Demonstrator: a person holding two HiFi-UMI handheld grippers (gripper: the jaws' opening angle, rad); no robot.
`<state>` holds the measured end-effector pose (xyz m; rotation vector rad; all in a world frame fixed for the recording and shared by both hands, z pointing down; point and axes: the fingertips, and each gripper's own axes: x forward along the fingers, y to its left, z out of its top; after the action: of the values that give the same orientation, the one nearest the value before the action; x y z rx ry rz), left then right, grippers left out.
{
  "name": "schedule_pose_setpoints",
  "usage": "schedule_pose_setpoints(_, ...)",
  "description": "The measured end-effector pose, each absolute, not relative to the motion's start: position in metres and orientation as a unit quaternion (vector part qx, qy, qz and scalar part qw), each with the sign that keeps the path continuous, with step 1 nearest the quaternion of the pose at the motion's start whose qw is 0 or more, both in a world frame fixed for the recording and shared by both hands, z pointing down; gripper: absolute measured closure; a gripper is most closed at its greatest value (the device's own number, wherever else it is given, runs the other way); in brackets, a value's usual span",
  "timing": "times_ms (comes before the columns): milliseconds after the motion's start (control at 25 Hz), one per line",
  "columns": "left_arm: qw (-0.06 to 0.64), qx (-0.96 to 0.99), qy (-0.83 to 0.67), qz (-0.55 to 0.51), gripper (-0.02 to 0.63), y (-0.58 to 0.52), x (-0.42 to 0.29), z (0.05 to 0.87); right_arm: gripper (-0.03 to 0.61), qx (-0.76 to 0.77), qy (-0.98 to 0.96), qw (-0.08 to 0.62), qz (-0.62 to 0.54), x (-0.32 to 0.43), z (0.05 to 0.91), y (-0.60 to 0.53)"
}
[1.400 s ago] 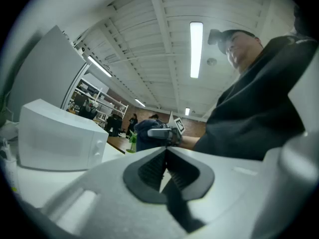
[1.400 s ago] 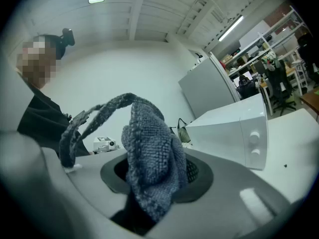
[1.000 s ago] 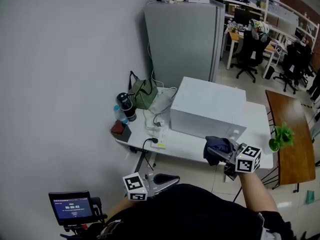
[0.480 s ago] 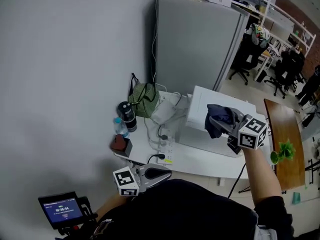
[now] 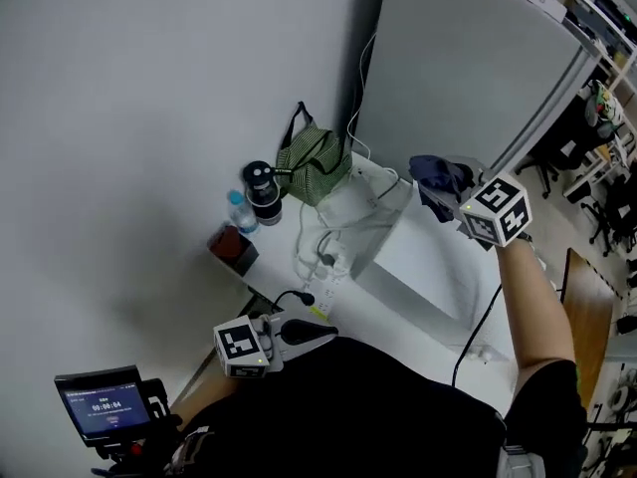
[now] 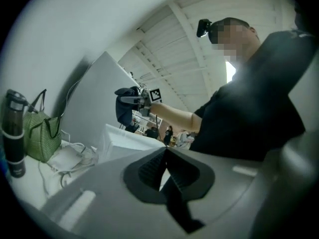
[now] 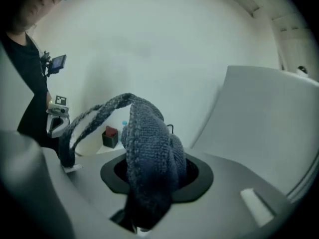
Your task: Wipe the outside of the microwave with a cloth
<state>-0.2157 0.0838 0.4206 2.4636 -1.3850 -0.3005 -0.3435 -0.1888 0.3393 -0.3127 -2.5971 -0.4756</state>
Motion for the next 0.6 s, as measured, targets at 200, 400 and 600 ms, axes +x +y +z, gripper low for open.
schedule_pose_setpoints(200, 0.171, 0.823, -0.524, -0.139, 0.611, 0.091, -0.252, 0.431, 0.43, -0.176, -0.823, 0.463, -0.278, -0.39, 0.442, -0.222)
schedule_pose_setpoints(400, 0.183, 0.813, -0.526, -0.169, 0.611, 0.104, -0.288, 0.449, 0.431, -0.168, -0.656, 0.673, -0.297, -0.391, 0.537, -0.286)
schedule_pose_setpoints(600, 0.19, 0.796, -0.543, -0.189, 0.611, 0.115, -0.317, 0.456, 0.431, -0.172, -0.532, 0.781, -0.277, -0.392, 0.589, -0.301)
